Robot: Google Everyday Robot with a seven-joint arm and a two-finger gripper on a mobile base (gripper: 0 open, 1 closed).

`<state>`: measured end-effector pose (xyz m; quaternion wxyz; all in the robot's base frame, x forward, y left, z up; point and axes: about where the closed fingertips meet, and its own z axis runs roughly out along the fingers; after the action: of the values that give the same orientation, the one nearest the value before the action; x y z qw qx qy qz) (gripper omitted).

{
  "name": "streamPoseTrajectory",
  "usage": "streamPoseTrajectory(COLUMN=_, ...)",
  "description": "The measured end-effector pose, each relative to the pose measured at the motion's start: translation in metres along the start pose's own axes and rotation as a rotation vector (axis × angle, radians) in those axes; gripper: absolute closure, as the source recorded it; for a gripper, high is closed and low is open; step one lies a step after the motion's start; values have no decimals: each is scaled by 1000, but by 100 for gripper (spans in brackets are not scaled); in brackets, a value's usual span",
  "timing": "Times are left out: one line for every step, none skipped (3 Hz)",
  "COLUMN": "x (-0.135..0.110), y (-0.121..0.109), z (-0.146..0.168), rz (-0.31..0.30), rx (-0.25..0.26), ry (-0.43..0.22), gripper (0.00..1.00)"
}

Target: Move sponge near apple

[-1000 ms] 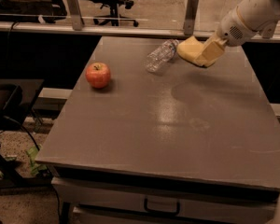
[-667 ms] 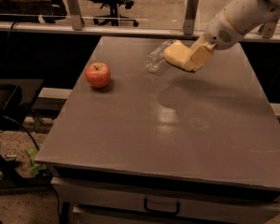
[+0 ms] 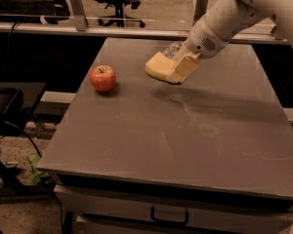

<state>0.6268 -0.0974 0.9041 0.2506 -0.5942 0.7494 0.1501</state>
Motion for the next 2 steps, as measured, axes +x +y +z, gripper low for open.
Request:
streamPoseTrajectory(x=-12, y=9, z=21, rz=-36, rx=-45, ry=16, gripper=100)
streamPoseTrajectory(x=-17, y=7, z=51, rz=-64, rx=-98, ry=52, gripper=100)
